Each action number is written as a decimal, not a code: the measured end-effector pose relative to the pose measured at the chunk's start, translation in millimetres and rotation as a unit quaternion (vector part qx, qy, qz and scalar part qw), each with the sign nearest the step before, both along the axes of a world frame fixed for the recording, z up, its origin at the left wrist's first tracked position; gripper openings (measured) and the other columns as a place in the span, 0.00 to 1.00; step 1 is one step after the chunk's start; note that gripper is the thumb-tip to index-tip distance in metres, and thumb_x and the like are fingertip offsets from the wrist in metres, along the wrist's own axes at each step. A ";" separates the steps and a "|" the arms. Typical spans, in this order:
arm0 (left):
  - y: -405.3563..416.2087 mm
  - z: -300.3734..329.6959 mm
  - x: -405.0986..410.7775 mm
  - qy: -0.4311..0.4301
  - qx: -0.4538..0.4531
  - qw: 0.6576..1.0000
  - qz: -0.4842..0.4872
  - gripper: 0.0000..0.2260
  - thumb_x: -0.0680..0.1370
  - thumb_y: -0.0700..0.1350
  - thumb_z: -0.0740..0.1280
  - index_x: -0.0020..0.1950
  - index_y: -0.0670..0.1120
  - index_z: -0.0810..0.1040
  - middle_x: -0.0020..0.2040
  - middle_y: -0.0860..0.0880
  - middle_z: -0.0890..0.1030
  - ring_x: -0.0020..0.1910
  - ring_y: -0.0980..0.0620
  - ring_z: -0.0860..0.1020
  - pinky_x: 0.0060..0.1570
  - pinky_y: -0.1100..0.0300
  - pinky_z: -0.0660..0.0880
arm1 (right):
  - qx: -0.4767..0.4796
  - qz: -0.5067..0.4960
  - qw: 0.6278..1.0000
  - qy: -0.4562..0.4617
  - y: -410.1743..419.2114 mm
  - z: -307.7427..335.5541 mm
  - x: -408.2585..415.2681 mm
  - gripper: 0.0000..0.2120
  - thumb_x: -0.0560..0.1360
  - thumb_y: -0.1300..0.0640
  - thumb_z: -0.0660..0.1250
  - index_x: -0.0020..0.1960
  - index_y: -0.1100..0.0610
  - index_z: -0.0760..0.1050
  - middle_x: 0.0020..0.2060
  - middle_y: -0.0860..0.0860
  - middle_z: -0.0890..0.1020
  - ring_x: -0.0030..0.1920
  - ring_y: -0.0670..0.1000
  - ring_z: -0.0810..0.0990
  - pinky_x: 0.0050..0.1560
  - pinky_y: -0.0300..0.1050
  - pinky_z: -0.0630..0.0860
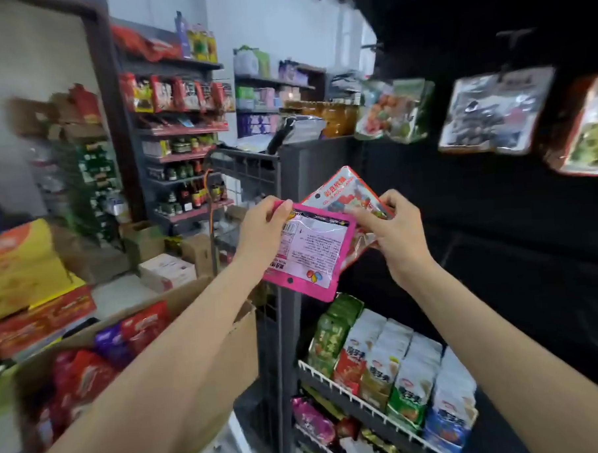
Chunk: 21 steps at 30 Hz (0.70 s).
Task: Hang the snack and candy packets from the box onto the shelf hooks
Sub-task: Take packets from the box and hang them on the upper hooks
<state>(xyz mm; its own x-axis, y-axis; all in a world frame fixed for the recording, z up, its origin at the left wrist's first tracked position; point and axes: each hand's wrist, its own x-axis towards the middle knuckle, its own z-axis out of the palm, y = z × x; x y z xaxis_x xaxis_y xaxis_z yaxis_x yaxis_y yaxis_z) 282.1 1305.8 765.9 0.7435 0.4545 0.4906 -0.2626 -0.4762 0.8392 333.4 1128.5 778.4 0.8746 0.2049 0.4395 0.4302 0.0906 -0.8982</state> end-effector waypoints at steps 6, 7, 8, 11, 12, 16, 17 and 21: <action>-149.7 57.6 31.5 -0.045 0.022 0.995 -0.087 0.12 0.80 0.47 0.62 0.36 0.50 0.74 0.34 0.52 0.76 0.33 0.55 0.72 0.37 0.60 0.66 | 0.043 -0.028 0.998 -0.042 -158.2 47.5 -7.3 0.11 0.72 0.62 0.72 0.46 0.55 0.69 0.44 0.54 0.82 0.43 0.58 0.83 0.36 0.49 0.78; -175.0 66.2 34.8 -0.058 0.027 0.993 -0.096 0.12 0.80 0.46 0.62 0.36 0.50 0.74 0.34 0.51 0.76 0.34 0.55 0.72 0.38 0.59 0.67 | 0.036 -0.032 0.997 -0.056 -184.6 54.4 -7.9 0.13 0.72 0.62 0.73 0.50 0.53 0.70 0.48 0.54 0.81 0.46 0.56 0.83 0.36 0.47 0.79; -198.3 74.1 38.0 -0.066 0.028 0.992 -0.106 0.11 0.80 0.46 0.62 0.38 0.48 0.76 0.36 0.50 0.77 0.35 0.55 0.73 0.39 0.59 0.67 | 0.021 -0.036 0.996 -0.080 -209.4 61.3 -9.1 0.16 0.72 0.61 0.72 0.55 0.51 0.70 0.52 0.53 0.80 0.49 0.53 0.83 0.38 0.46 0.80; -260.7 94.2 46.1 -0.084 0.010 0.988 -0.130 0.12 0.80 0.47 0.62 0.48 0.40 0.80 0.42 0.45 0.79 0.41 0.51 0.75 0.44 0.57 0.69 | -0.065 -0.039 0.984 -0.161 -275.7 77.1 -8.9 0.24 0.75 0.60 0.70 0.64 0.41 0.67 0.59 0.47 0.78 0.55 0.46 0.80 0.49 0.44 0.80; -279.2 99.9 48.1 -0.083 0.008 0.988 -0.133 0.13 0.80 0.47 0.62 0.48 0.39 0.80 0.41 0.44 0.78 0.40 0.51 0.74 0.43 0.57 0.68 | -0.099 -0.043 0.979 -0.174 -293.3 81.4 -9.0 0.26 0.75 0.60 0.69 0.65 0.38 0.66 0.60 0.44 0.77 0.56 0.43 0.79 0.53 0.43 0.79; -335.0 111.0 53.5 -0.078 -0.009 0.988 -0.135 0.13 0.80 0.48 0.61 0.41 0.43 0.78 0.41 0.44 0.79 0.41 0.51 0.76 0.43 0.58 0.68 | -0.162 -0.078 0.964 -0.198 -340.1 92.5 -5.1 0.20 0.75 0.64 0.67 0.60 0.42 0.75 0.56 0.38 0.79 0.59 0.39 0.75 0.61 0.45 0.75; -342.0 111.2 56.6 -0.082 -0.026 0.988 -0.125 0.13 0.80 0.48 0.61 0.41 0.43 0.78 0.44 0.42 0.80 0.44 0.49 0.77 0.44 0.57 0.69 | -0.154 -0.094 0.964 -0.193 -347.3 93.2 -3.0 0.19 0.76 0.64 0.67 0.61 0.45 0.76 0.56 0.39 0.79 0.60 0.40 0.75 0.61 0.43 0.75; -351.0 110.8 66.5 -0.088 -0.146 0.983 -0.063 0.12 0.80 0.47 0.63 0.37 0.45 0.76 0.42 0.44 0.79 0.43 0.47 0.77 0.48 0.51 0.73 | -0.098 -0.157 0.965 -0.185 -368.4 93.5 2.7 0.22 0.76 0.65 0.66 0.67 0.49 0.72 0.59 0.37 0.73 0.62 0.36 0.67 0.63 0.33 0.69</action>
<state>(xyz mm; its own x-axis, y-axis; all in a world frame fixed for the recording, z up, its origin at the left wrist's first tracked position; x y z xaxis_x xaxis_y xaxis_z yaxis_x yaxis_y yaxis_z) 348.6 954.8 876.7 0.7186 0.5044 0.4787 -0.4576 -0.1753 0.8717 336.1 760.1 871.9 0.6973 0.0664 0.7137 0.7036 -0.2531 -0.6639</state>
